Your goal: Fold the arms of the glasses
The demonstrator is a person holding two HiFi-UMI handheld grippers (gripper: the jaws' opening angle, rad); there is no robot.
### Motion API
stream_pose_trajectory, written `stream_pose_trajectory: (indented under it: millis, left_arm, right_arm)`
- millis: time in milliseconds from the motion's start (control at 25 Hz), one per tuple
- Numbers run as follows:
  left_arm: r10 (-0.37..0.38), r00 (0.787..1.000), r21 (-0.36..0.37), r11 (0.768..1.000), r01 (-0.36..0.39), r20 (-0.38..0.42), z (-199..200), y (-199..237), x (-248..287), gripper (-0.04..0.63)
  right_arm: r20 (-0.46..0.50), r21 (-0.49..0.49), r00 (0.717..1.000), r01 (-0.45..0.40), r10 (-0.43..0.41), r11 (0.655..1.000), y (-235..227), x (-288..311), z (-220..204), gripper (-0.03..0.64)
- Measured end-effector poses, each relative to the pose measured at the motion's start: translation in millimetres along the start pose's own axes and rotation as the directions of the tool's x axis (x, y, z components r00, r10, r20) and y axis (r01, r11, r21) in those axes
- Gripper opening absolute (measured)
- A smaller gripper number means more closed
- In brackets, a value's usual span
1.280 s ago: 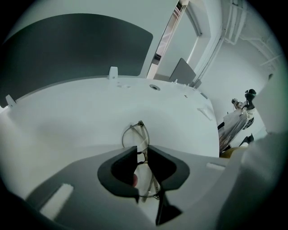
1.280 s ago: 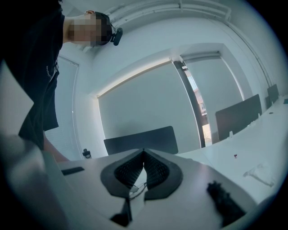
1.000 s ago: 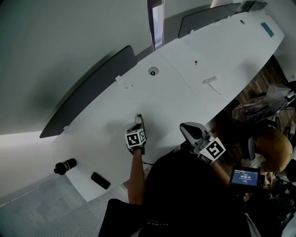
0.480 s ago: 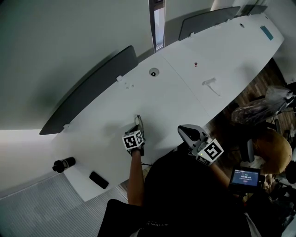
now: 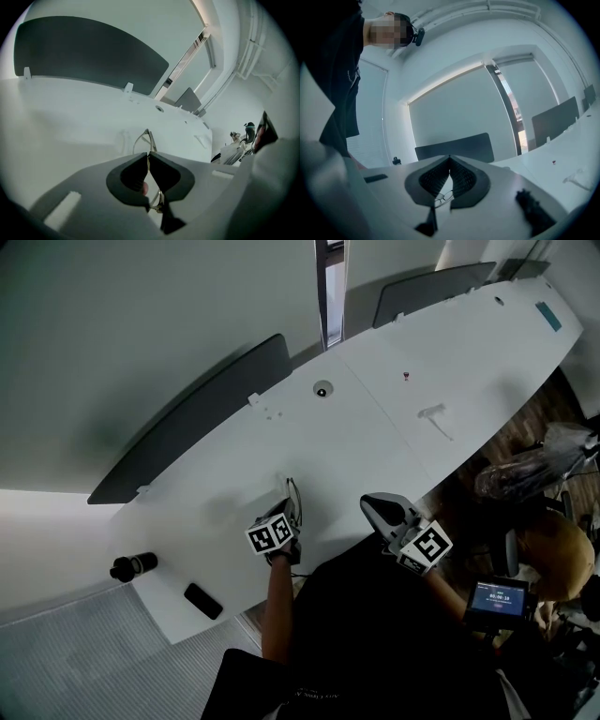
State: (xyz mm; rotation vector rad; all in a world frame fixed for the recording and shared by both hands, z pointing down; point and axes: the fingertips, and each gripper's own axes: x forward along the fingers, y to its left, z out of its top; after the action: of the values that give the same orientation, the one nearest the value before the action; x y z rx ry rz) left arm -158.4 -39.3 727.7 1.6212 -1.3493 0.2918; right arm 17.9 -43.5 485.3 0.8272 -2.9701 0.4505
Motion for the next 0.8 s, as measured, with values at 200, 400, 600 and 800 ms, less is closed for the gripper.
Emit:
stream_pose_trajectory:
  millis: [200, 400, 600, 800]
  left_arm:
    - [-0.065, 0.996, -0.024, 0.998, 0.066, 0.058, 2.8, -19.6, -24.2, 0.026]
    - [-0.175, 0.971, -0.039, 0.982, 0.183, 0.164, 30.9, -51.7, -54.0, 0.026]
    - [-0.248, 0.936, -0.012, 0.966, 0.259, 0.249, 58.1, -85.9, -87.5, 0.026]
    - [-0.33, 0.892, -0.028, 0.934, 0.356, 0.308, 73.1, -107.7, -112.1, 0.026]
  right_arm:
    - [-0.009, 0.026, 0.999, -0.03, 0.03, 0.999, 5.7, 9.9, -3.6, 0.006]
    - [-0.007, 0.147, 0.995, -0.094, 0.096, 0.985, 11.1, 23.1, -12.8, 0.006]
    - [0.005, 0.273, 0.986, -0.163, 0.168, 0.948, 20.4, 33.8, -19.9, 0.006]
    - [0.062, 0.507, 0.977, -0.209, 0.206, 0.836, 17.7, 48.1, -29.0, 0.006]
